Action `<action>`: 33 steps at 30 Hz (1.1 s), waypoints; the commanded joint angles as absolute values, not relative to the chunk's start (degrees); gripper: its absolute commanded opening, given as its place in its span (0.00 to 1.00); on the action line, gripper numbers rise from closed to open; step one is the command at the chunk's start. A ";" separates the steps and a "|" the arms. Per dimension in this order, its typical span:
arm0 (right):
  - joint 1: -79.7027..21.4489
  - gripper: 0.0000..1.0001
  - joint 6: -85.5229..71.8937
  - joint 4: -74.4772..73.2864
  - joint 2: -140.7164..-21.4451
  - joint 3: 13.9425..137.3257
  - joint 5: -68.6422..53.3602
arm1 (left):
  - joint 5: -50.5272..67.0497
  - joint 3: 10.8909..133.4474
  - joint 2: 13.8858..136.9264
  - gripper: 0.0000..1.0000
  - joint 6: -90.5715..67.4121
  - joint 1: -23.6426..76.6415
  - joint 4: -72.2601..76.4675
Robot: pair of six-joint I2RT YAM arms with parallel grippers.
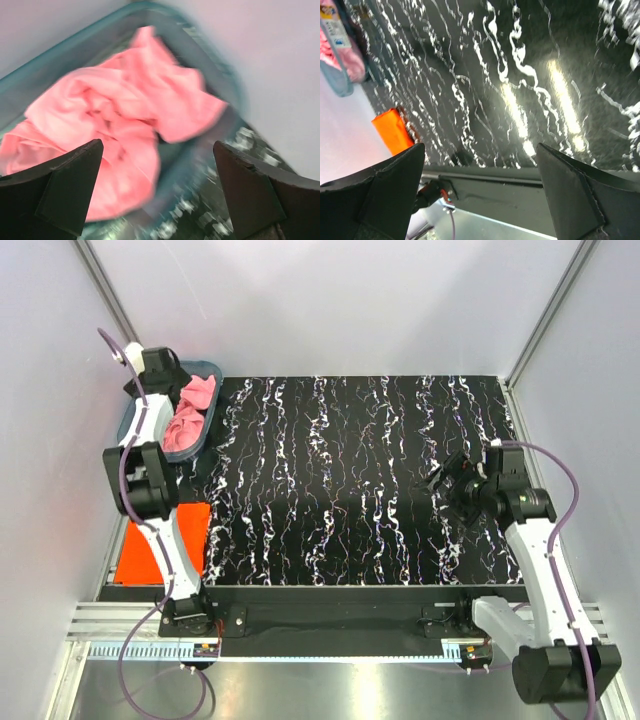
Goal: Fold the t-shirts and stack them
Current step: Grab the tshirt from the pile
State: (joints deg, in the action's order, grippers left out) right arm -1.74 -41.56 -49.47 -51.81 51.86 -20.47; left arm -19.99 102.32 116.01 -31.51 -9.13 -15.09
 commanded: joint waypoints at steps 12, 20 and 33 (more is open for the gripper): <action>-1.58 1.00 -35.24 -48.69 -65.30 62.31 -12.92 | -18.98 115.67 137.98 0.97 -59.14 -15.82 -17.32; -1.58 1.00 -36.82 -48.78 -66.01 62.14 -13.27 | -8.90 115.58 140.10 0.22 -64.42 -16.44 -13.02; -1.50 1.00 -38.24 -50.18 -61.70 60.38 -17.05 | -6.77 97.83 110.95 0.00 -67.76 -12.48 -2.99</action>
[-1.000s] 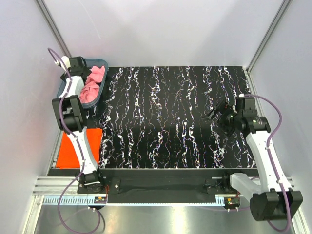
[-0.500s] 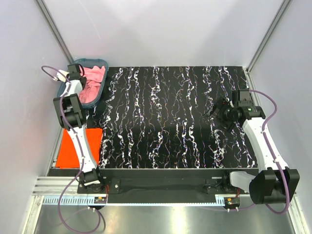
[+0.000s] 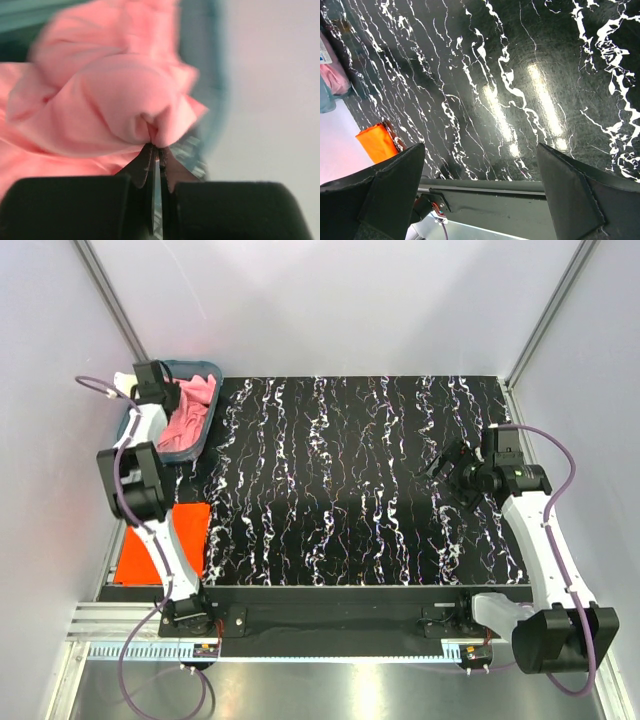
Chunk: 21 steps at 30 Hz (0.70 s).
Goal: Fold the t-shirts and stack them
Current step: Grab the tshirt from the pile
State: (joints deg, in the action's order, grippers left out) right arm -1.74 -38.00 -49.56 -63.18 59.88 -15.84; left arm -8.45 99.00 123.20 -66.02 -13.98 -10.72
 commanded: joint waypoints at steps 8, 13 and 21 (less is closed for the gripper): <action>-1.58 1.00 -37.53 -51.50 -61.35 62.93 -15.47 | -1.15 91.49 94.41 0.00 -71.19 -10.81 -1.40; -1.50 1.00 -36.65 -54.40 -62.05 65.39 -12.22 | 6.13 98.16 88.42 0.00 -65.33 -5.29 -4.74; -4.04 1.00 -32.00 -58.27 -64.07 68.11 -12.22 | 6.33 99.33 79.11 0.00 -53.88 15.16 -11.33</action>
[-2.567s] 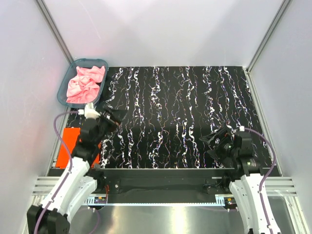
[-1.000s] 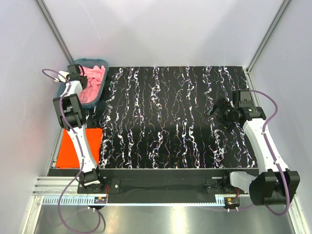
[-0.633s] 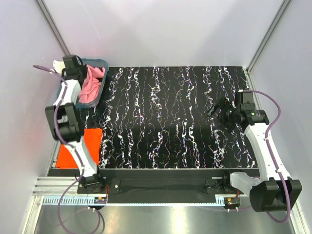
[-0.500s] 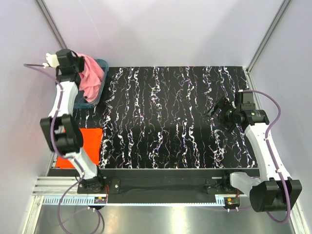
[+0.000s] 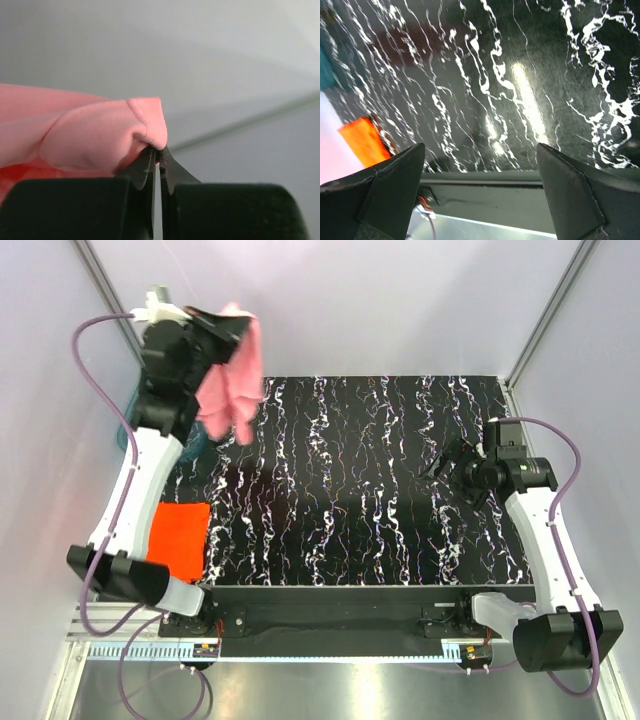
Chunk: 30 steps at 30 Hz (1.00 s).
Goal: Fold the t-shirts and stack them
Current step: Grab the tshirt from the pile, then move the tshirt to the center of the board, then flatten the tshirt out
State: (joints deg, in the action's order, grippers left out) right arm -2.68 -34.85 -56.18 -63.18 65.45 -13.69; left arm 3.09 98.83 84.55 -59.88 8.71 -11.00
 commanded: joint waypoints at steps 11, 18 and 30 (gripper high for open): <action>-10.63 1.00 -25.23 -60.47 -66.35 69.00 -15.82 | 9.93 61.54 59.44 0.58 -41.68 23.47 -20.20; -16.70 0.96 -25.49 -52.66 -73.37 64.34 -20.30 | 19.40 46.96 55.63 0.67 -40.23 23.47 -29.91; -16.35 0.80 -24.70 -35.33 -99.99 78.47 -10.13 | 11.70 35.07 63.71 0.64 -47.30 25.67 -13.81</action>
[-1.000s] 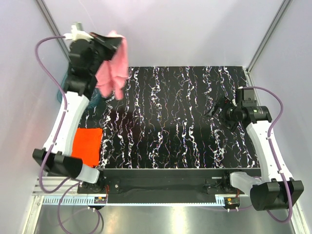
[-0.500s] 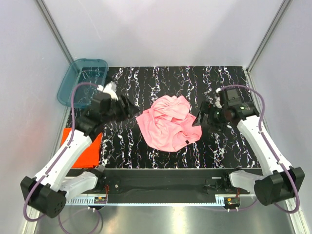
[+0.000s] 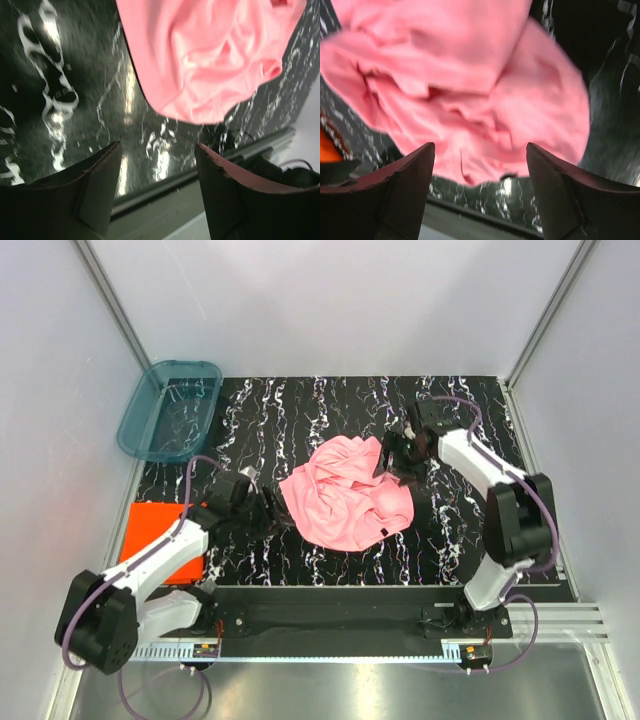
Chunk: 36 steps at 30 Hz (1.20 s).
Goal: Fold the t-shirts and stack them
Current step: Flatten the tshirt out
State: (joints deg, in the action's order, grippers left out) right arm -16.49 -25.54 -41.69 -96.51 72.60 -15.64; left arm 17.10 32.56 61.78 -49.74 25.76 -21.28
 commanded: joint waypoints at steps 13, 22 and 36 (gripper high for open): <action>-12.48 0.64 -20.40 -34.45 -117.33 92.98 -9.93 | 16.61 46.57 93.23 0.61 -46.50 17.84 -11.34; -12.48 0.66 -18.28 -34.19 -124.89 97.12 -10.90 | 21.18 52.03 104.32 0.55 -47.37 17.14 -10.90; -11.51 0.00 -21.62 -43.40 -116.39 100.99 2.27 | 11.71 62.92 92.83 0.00 -35.61 15.29 -22.58</action>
State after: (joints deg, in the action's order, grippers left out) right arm -12.03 -20.95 -38.11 -126.34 99.11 -5.78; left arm 18.50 57.95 101.03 -41.71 15.55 -17.65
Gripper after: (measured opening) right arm 0.019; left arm 0.014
